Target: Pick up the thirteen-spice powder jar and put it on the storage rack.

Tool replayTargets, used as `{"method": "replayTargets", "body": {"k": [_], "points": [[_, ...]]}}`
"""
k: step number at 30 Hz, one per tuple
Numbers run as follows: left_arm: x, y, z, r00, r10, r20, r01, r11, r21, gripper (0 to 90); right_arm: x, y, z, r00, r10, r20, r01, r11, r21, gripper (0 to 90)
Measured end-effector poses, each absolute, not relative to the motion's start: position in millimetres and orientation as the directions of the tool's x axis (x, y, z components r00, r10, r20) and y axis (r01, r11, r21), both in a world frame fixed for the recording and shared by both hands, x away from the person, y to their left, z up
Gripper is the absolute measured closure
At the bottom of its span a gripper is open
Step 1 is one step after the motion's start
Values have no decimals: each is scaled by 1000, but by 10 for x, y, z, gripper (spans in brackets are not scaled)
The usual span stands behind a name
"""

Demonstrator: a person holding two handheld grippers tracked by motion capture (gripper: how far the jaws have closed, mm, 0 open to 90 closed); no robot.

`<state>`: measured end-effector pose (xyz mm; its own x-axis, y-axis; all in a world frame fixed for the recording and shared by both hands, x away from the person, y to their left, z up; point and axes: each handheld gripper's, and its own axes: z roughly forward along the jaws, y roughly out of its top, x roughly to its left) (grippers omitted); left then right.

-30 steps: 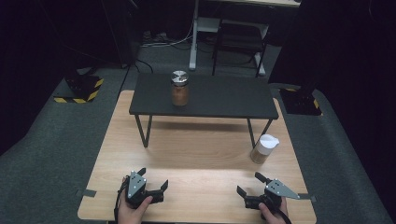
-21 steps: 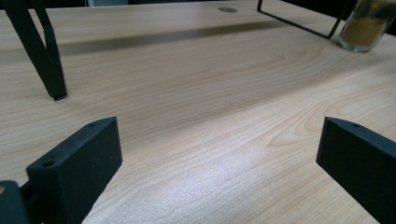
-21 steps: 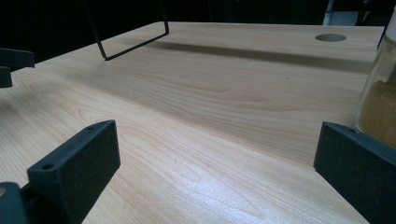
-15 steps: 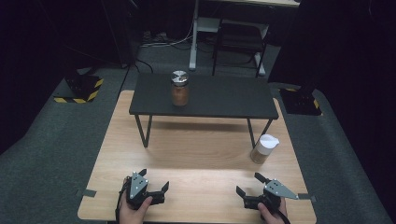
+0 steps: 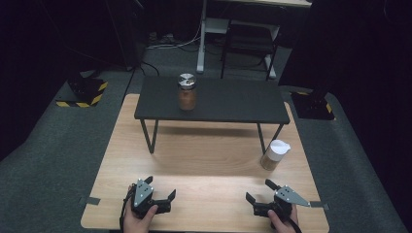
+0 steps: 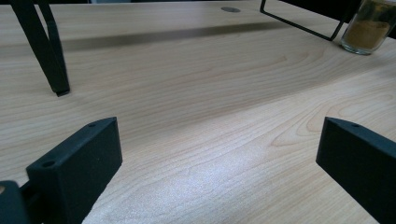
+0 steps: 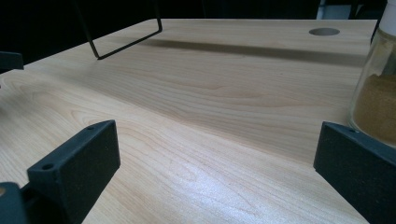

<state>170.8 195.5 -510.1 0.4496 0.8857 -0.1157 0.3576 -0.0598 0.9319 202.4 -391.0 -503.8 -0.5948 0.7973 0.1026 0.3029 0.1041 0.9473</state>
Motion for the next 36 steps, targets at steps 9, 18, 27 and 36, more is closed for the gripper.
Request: {"method": "replayTargets", "body": {"k": [9,18,27,36], "points": [[1724,2002,-5113,466,875,-132,358,-50,932,5,2019,-3859,-5020,-594,801,75,296,131,946,4],[1761,1909,-5094,468,877,-109,356,-74,932,5,1956,-3875,-5054,-577,812,88,288,102,952,4],[1804,1879,-5090,484,867,-116,359,-75,930,5,1901,-3883,-4989,-538,838,95,282,72,957,4],[1840,1941,-5110,497,857,-134,356,-60,933,5,1928,-3926,-4804,-482,873,68,255,66,965,4]]}}
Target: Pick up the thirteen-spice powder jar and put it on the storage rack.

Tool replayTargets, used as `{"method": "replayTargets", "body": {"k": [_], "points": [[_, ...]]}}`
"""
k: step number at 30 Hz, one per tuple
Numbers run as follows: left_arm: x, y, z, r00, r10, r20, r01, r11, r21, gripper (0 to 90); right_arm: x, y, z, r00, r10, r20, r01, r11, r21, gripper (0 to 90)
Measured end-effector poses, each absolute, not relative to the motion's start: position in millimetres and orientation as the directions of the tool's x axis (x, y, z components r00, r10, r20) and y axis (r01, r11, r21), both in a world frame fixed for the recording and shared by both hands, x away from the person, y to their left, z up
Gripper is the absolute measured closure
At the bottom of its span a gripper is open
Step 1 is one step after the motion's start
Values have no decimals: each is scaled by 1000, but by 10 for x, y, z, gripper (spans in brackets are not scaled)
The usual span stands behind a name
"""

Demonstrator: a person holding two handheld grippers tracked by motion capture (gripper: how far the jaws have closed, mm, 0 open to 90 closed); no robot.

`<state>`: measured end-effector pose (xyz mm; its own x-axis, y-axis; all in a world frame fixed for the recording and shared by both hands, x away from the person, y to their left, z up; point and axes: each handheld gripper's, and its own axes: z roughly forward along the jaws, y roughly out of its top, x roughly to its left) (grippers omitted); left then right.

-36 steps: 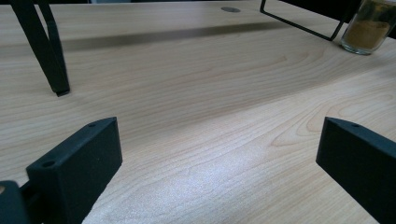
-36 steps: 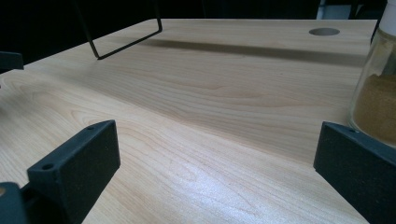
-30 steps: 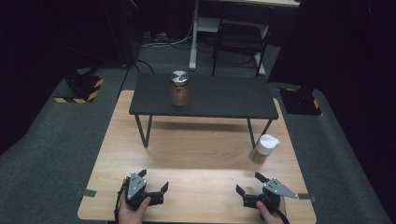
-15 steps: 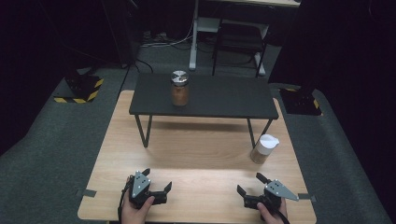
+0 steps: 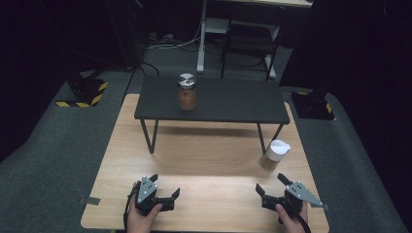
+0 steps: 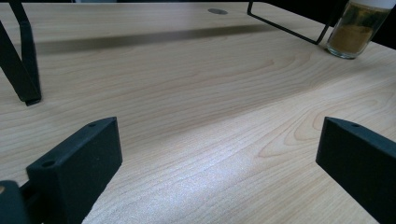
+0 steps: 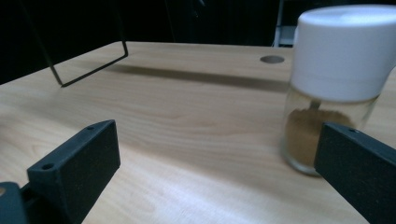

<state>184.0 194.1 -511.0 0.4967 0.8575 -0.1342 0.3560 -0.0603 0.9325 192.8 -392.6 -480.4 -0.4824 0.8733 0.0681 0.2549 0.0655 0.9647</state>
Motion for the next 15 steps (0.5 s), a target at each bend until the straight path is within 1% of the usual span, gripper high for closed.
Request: {"method": "replayTargets", "body": {"k": [6,8,15], "points": [[1823,1926,-5109,496,860,-122,350,-70,934,5,2036,-3903,-4715,-445,894,54,251,67,966,4],[1832,1945,-5112,513,850,-117,344,-79,936,5,2070,-3894,-4715,-442,896,40,245,77,966,4],[1840,1959,-5114,508,851,-133,352,-64,934,5,2198,-3873,-4763,-401,915,41,272,77,959,4]]}}
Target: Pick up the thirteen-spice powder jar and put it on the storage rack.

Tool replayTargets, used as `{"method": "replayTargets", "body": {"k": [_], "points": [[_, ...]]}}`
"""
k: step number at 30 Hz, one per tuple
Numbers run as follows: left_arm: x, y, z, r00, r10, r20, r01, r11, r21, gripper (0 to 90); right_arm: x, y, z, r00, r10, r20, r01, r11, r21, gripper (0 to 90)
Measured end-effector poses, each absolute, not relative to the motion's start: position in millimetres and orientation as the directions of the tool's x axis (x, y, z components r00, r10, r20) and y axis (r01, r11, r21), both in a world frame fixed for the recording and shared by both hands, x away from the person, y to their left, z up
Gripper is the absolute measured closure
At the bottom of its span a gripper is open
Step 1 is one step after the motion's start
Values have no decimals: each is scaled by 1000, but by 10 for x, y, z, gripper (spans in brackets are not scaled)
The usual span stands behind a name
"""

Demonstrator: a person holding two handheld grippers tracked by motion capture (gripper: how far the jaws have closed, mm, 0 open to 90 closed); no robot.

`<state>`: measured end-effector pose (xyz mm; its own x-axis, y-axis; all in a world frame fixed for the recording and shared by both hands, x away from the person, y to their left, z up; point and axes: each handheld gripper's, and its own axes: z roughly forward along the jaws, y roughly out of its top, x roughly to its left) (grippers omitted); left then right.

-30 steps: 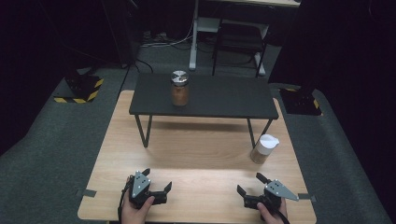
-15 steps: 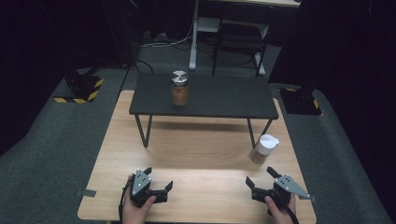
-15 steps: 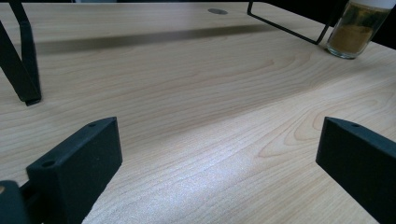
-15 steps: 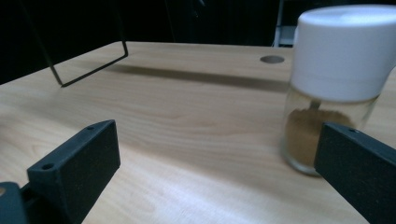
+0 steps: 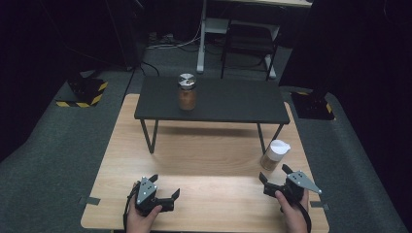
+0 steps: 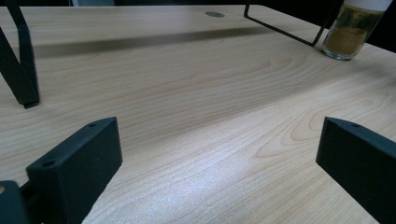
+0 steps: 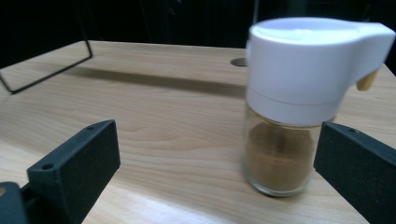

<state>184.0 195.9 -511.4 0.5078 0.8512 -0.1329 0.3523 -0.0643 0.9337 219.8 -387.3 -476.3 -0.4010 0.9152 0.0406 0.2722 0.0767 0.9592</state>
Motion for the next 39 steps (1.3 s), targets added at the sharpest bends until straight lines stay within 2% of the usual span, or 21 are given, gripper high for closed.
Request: {"method": "replayTargets", "body": {"k": [11,22,33,39], "points": [[1812,1923,-5116,513,852,-100,332,-90,939,5,2442,-3858,-4822,-332,942,42,293,61,954,4],[1814,1933,-5120,506,855,-113,338,-76,938,5,2677,-3825,-4896,-286,957,56,315,38,948,34],[1810,1924,-5118,501,858,-112,338,-76,938,5,2747,-3688,-4949,-247,969,16,280,56,959,234],[1809,1925,-5121,499,859,-115,339,-72,938,5,2748,-3664,-4956,-232,973,13,262,50,964,271]]}}
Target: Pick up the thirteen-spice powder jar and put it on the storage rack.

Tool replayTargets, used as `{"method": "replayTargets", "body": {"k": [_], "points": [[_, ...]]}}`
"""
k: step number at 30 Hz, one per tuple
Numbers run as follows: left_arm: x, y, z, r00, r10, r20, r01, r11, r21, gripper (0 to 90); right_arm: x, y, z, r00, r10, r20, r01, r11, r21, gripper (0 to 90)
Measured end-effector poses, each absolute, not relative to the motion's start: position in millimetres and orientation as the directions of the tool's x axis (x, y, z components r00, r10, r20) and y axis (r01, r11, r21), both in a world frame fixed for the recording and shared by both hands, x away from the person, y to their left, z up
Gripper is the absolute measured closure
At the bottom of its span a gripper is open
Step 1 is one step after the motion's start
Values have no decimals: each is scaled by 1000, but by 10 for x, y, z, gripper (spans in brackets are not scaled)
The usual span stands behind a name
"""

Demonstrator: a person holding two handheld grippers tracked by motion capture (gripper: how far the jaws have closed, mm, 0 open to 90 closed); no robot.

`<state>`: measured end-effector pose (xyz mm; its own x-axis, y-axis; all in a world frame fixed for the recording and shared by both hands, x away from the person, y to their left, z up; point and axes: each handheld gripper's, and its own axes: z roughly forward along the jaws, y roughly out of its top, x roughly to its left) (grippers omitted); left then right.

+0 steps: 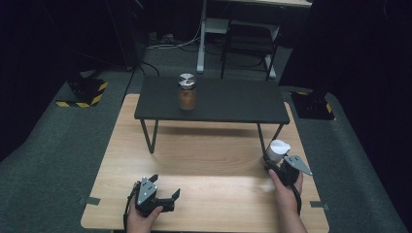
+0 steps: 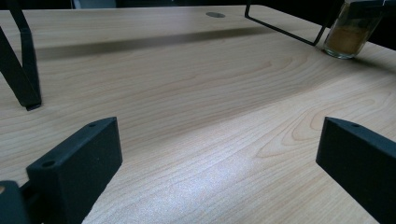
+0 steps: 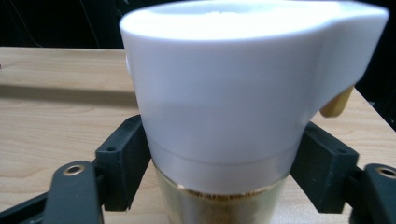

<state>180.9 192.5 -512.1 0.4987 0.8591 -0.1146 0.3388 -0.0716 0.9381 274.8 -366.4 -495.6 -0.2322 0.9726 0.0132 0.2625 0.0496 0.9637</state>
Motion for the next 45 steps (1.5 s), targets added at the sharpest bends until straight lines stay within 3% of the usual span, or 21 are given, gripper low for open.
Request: {"method": "replayTargets", "body": {"k": [12,45], "points": [[1808,1928,-5124,497,859,-118,339,-67,938,6,2736,-3629,-4931,-217,976,10,252,46,967,303],[1813,1916,-5114,494,862,-116,344,-72,936,5,2326,-3515,-4758,-388,922,5,177,69,982,307]]}}
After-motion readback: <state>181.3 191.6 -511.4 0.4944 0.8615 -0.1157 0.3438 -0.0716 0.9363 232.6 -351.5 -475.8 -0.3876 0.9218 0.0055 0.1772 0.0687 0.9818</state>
